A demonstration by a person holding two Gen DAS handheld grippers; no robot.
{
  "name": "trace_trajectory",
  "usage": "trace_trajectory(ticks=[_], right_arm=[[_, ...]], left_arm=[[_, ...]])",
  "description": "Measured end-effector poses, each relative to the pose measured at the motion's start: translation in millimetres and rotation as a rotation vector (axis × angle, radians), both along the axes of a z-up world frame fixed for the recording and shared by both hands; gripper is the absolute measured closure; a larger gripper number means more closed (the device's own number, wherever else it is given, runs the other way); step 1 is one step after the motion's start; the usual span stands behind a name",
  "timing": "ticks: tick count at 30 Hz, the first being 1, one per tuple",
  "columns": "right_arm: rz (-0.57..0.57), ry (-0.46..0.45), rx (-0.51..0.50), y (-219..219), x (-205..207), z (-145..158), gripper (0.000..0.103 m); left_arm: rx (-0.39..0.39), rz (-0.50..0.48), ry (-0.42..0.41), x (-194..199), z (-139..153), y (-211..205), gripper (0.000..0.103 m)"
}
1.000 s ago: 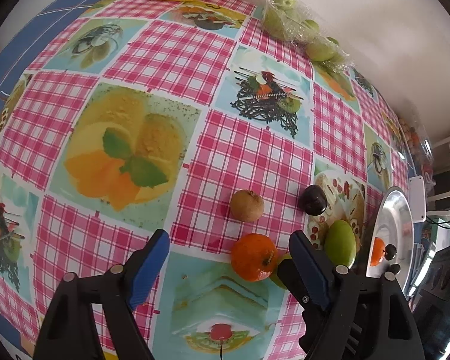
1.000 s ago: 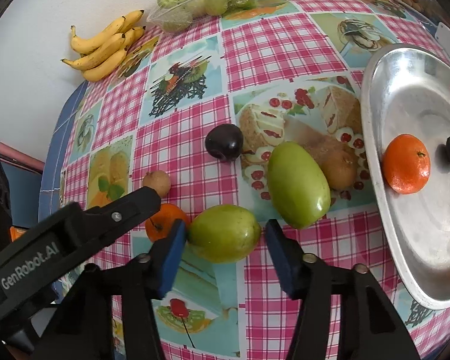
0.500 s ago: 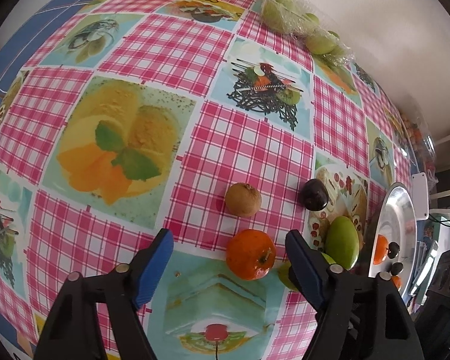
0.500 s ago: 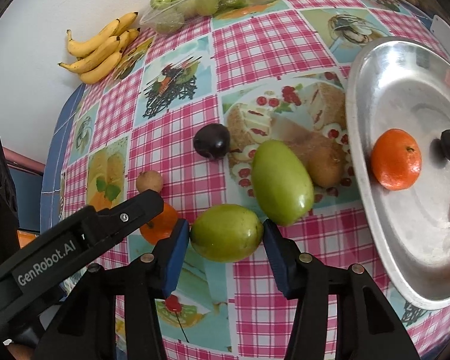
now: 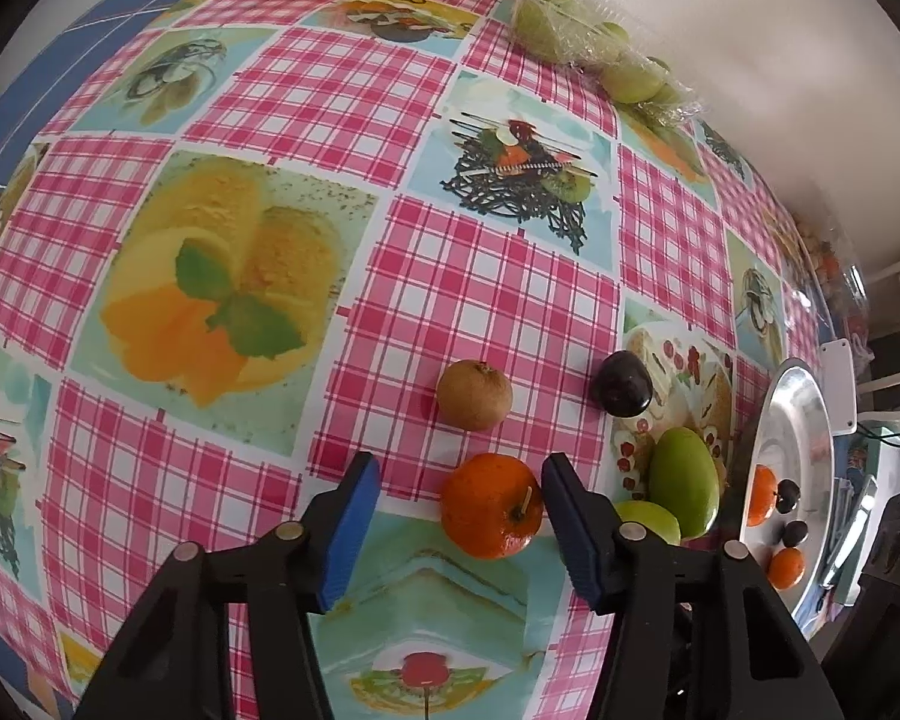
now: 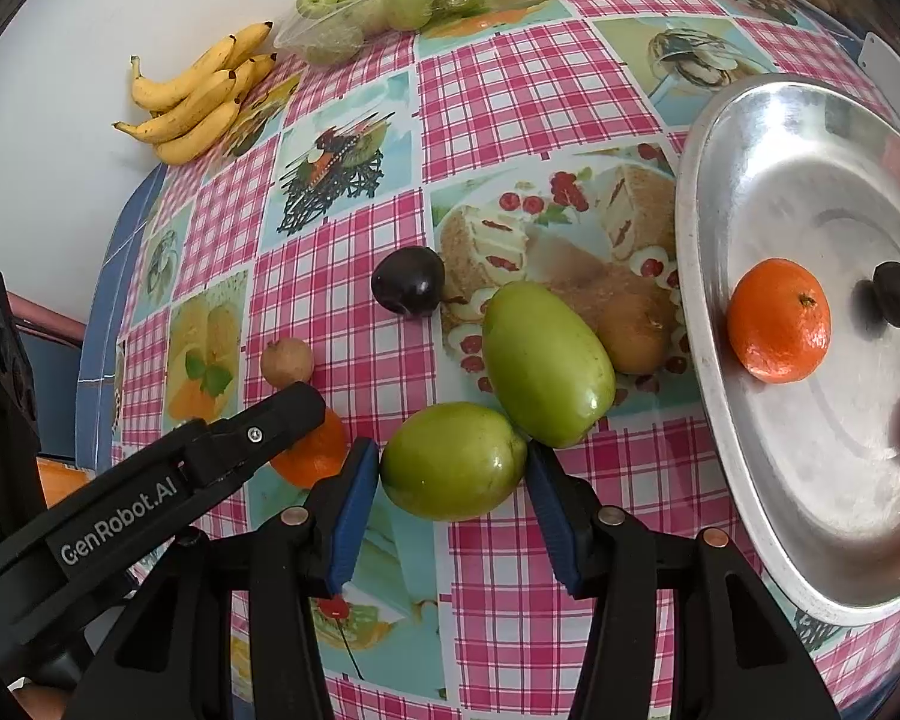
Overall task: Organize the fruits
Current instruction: 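Close the right gripper on the green apple while the left gripper grasps the tangerine, then carry the green apple and tangerine over the steel bowl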
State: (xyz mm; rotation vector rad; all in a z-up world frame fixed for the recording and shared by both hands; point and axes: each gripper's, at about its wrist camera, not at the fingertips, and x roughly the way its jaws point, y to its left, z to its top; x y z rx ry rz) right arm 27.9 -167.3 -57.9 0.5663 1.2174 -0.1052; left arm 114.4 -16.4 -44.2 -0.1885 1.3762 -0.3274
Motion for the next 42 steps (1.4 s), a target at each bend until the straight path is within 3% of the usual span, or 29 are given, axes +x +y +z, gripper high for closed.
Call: trace_trajectory(ticks=[8,14,25,33,42], right_arm=[[0.004,-0.001,-0.001,1,3,-1,0.051],[0.003,-0.001,0.002,0,2,-2,0.051],[0.015,0.005,-0.007,2,3,-1,0.051],[0.022,0.008,-0.012,2,4,-1,0.051],[0.017,0.006,-0.007,3,4,-2,0.051]], left_arm=[[-0.008,0.004,-0.006,0,1,2,0.046],[0.037,0.04,-0.06,6,12,13,0.046],[-0.018,-0.009,0.009,0,-2,-1,0.047],[-0.09,0.002,0.046,0,-4,-3,0.064],[-0.105,0.025,0.057,0,-4,-1,0.066]])
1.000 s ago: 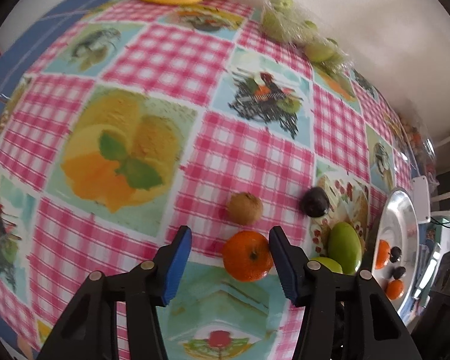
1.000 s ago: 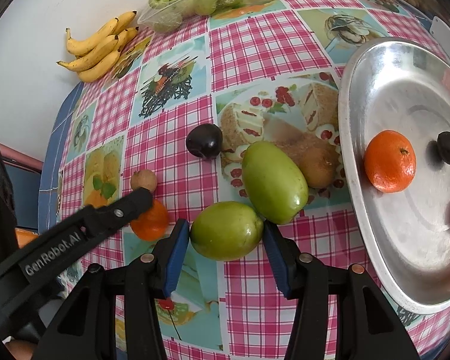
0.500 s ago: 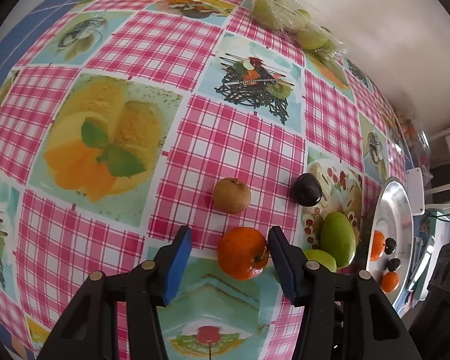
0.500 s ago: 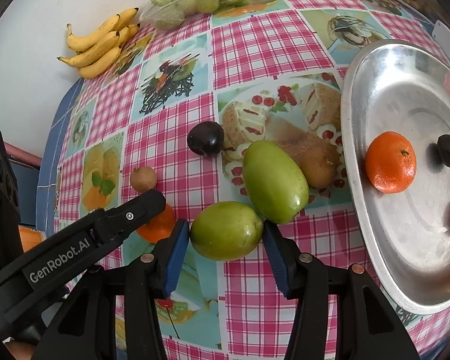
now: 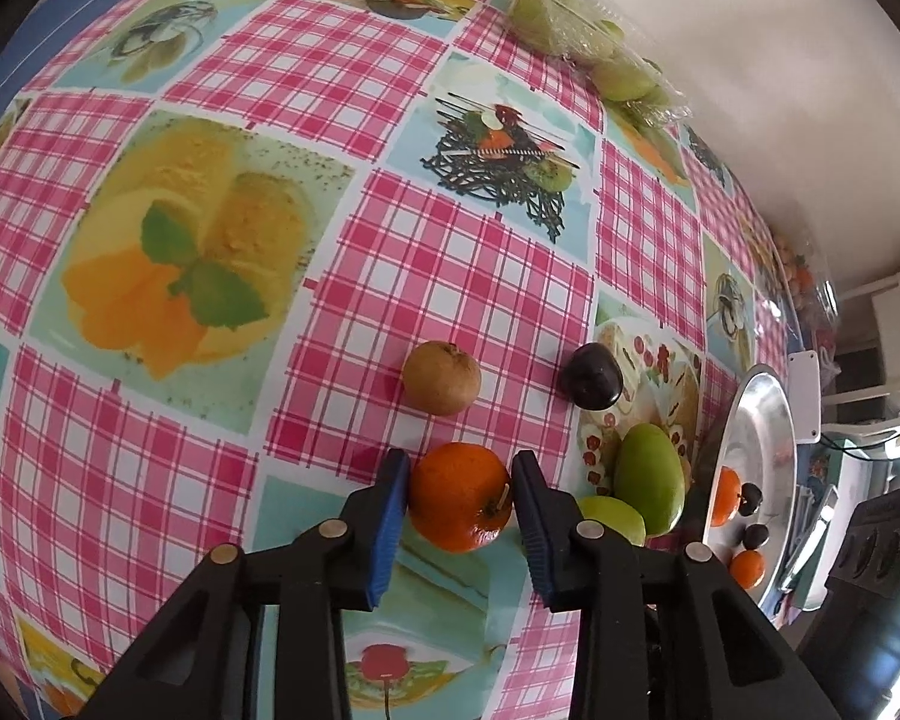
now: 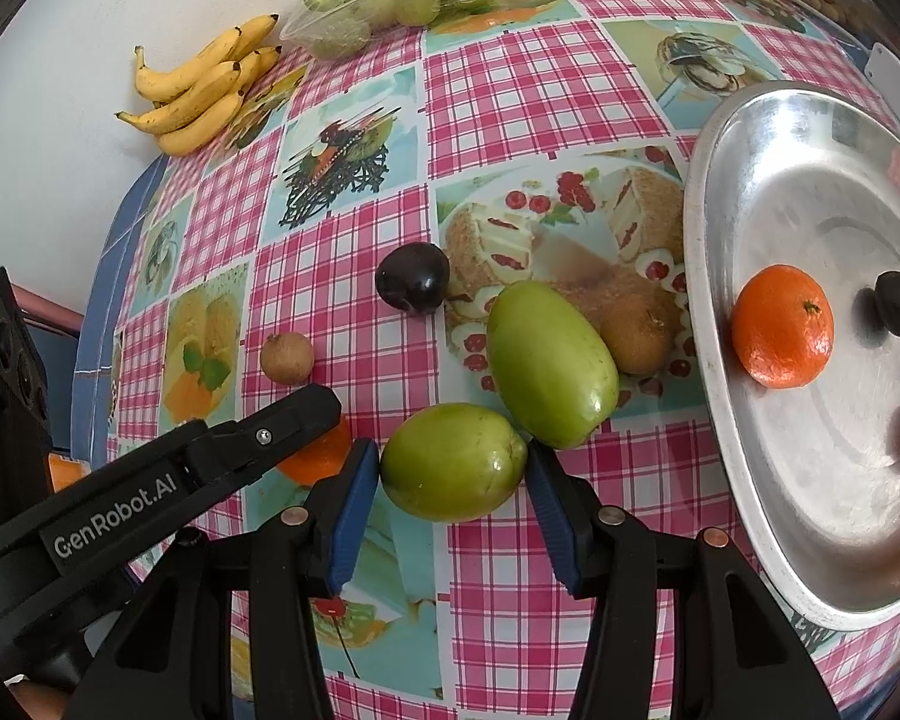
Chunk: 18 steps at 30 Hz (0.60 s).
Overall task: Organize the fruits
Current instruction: 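Carry the green apple and tangerine over the steel bowl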
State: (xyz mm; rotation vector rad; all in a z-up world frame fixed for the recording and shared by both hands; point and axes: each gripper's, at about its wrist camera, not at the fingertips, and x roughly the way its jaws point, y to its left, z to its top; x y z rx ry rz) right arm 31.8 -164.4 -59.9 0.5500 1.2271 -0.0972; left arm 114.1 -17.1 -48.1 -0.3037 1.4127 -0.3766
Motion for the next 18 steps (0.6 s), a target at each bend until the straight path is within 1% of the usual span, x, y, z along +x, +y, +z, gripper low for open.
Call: trace_trajectory(ticks=[4,11,14,18], right_arm=[[-0.005,0.003,0.008,-3,-2,0,0.051],[0.003,0.005,0.007,-3,-2,2,0.052],[-0.003,-0.01,0.017,-3,-3,6,0.052],[-0.002,-0.049,0.029,-6,-5,18,0.052]], left_arm=[[0.001,0.017,-0.002,0,1,6,0.066],[-0.03,0.054,-0.017,3,9,14,0.066],[-0.033,0.063,-0.032,4,15,16,0.066],[-0.048,0.075,-0.043,4,21,18,0.066]])
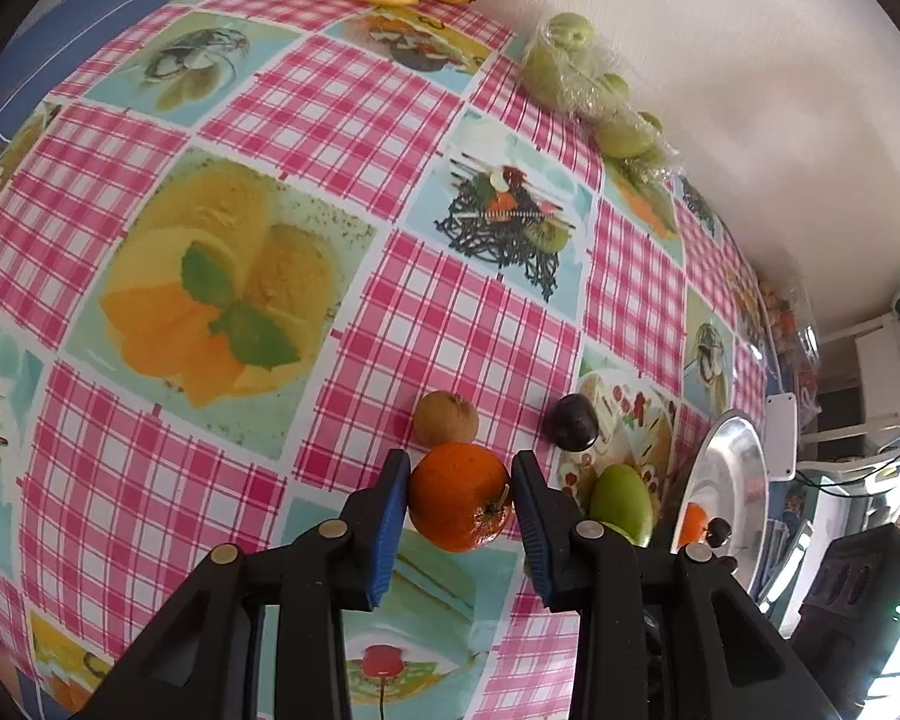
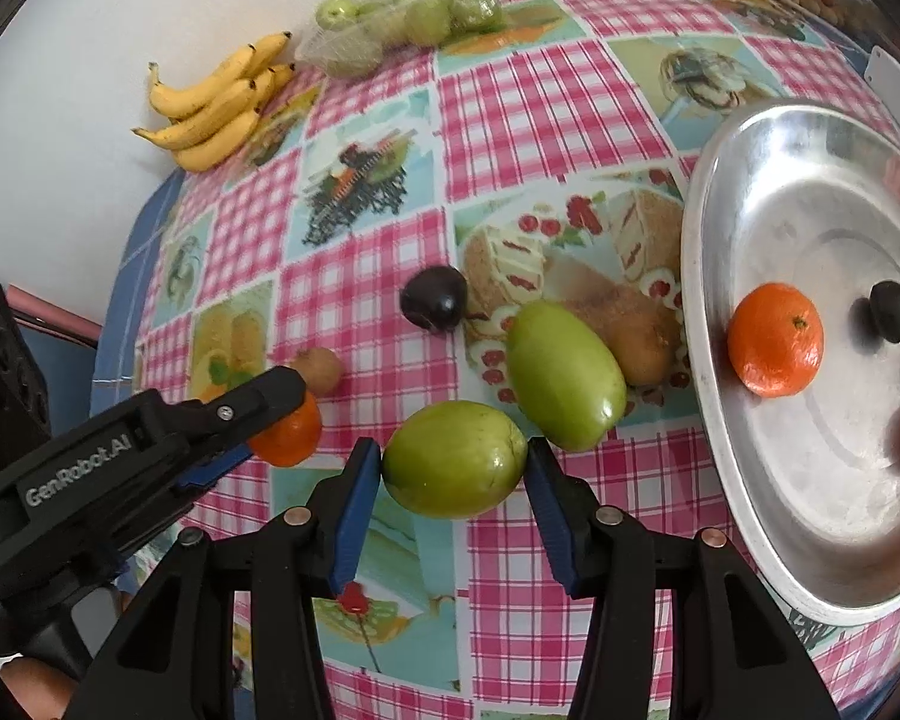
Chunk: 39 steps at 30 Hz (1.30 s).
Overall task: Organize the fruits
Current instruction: 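Carry the green apple and tangerine over the steel bowl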
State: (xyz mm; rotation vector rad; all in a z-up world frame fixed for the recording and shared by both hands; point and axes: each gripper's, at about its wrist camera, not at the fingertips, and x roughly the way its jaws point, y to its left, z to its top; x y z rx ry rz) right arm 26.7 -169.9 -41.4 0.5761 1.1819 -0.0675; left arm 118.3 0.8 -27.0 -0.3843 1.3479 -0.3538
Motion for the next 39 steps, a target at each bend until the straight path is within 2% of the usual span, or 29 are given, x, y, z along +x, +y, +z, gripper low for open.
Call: trace_trajectory(ticks=[6,16,39], right_arm=[[0.004,-0.066,-0.012,1,-4,24,0.052],[-0.041,-0.066,-0.017,-18,-11,26,0.052],[-0.309,-0.069,-0.027,-138,-72,26,0.052]], left_arm=[[0.005,0.008,-0.05,0,15,2,0.066],[0.0,-0.005,-0.07,-7,22,-14,0.066],[0.032,-0.221,-0.094,-57,20,-119,0.066]])
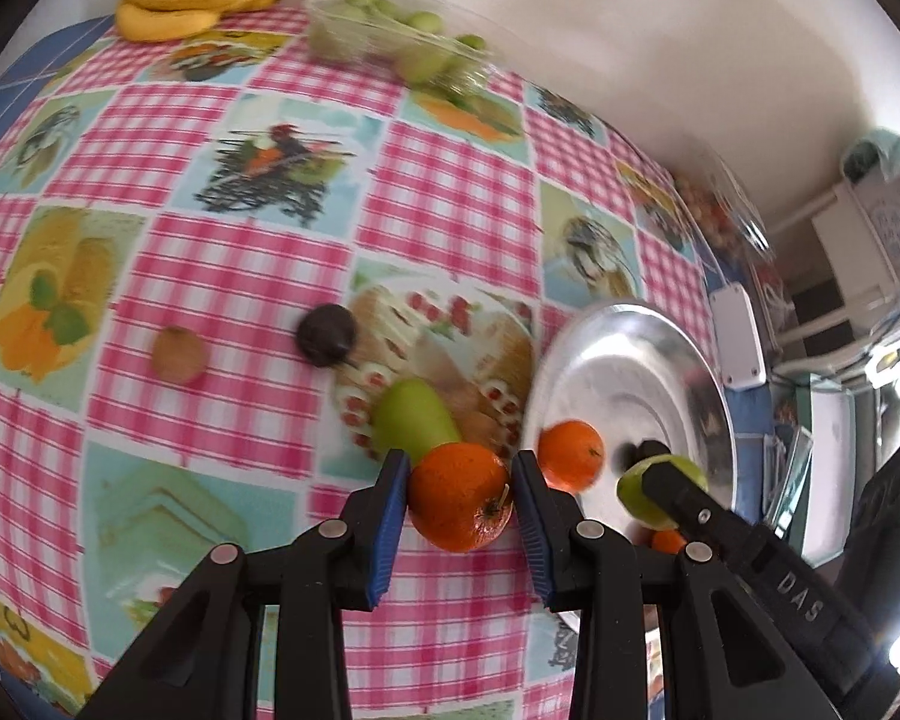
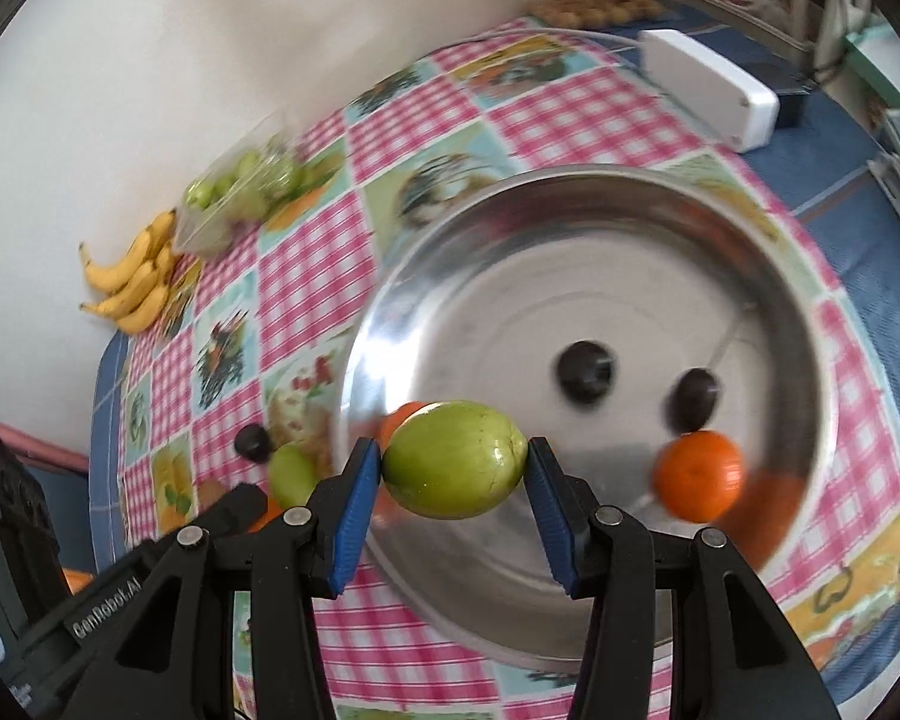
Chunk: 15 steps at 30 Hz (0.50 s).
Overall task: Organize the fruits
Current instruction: 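Carry the green apple and tangerine over the steel bowl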
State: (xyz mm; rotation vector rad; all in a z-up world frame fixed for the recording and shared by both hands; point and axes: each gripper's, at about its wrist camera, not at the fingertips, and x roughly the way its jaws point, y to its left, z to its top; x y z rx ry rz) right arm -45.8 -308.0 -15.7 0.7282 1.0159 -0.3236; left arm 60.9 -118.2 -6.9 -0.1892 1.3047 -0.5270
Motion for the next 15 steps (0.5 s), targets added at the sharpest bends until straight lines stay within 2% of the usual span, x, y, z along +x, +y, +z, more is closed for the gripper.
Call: trace_trajectory(ticks=[6,15], right_arm=[[-0.06,-0.003,0.005,-28,-16,-2,0.052],[-0.121,-0.034,-0.005,-47,-24,1,0.052]], left_arm=[[0.005,-0.07,-0.011,-16,-2,-32,0.066],[0.022,-0.133,-0.025,-32,-5,-59,0.066]])
